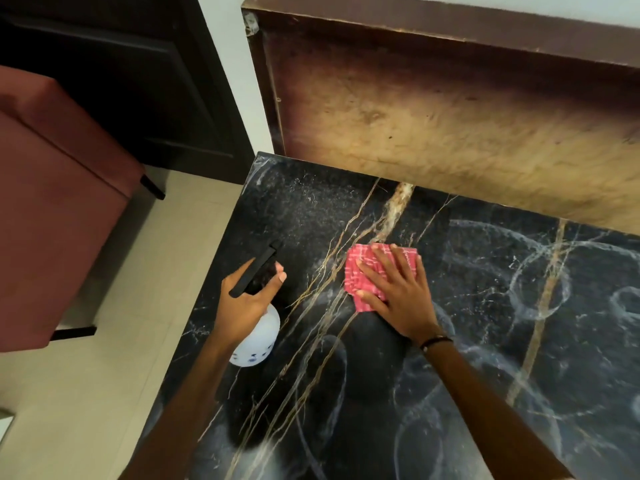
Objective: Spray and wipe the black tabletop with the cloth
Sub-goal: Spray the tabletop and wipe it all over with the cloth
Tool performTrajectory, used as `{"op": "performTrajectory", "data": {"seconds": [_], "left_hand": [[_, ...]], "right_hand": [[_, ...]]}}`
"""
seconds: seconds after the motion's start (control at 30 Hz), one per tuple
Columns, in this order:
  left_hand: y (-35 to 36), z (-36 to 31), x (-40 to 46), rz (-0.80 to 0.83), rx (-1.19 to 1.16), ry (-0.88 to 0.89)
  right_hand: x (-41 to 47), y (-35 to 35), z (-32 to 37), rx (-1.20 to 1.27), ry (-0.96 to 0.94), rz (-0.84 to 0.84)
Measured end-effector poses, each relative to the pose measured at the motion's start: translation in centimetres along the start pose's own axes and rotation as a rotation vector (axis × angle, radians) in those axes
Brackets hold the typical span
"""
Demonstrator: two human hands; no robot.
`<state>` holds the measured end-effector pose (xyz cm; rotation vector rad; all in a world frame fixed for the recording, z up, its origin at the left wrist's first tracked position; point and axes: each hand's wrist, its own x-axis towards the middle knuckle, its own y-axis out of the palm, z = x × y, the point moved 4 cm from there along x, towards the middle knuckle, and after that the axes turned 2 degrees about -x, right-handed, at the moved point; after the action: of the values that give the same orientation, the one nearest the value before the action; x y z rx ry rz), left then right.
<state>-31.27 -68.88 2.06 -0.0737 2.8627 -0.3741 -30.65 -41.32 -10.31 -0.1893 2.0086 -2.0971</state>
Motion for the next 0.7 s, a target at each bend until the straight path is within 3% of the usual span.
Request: {"op": "performTrajectory", "data": {"seconds": [0.1,0.27,0.4,0.53,0.63,0.7], "left_hand": [[-0.7,0.3,-0.2,-0.044,0.038,-0.042],[0.1,0.1,-0.2,0.131,-0.002,0.0],[-0.1,0.5,-0.2,0.186,-0.014,-0.015],[-0.2,0.8,0.0,0.226,0.021,-0.01],[-0.6,1.1,-0.2,0.266,0.021,0.012],[-1.0,1.3,-0.5,0.252,0.026,0.021]], "right_hand": [[-0.6,-0.5,-2.9,0.015,0.127,0.016],[4.5,-1.6,-0.4,0.088,0.4,0.031],[6.2,-1.0,5.3,0.051,0.274,0.064],[1.9,-0.3,9.8,0.038,0.032,0.034],[-2.8,0.1,8.1,0.029,-0.06,0.029],[-4.3,0.0,5.5,0.007,-0.001,0.036]]}}
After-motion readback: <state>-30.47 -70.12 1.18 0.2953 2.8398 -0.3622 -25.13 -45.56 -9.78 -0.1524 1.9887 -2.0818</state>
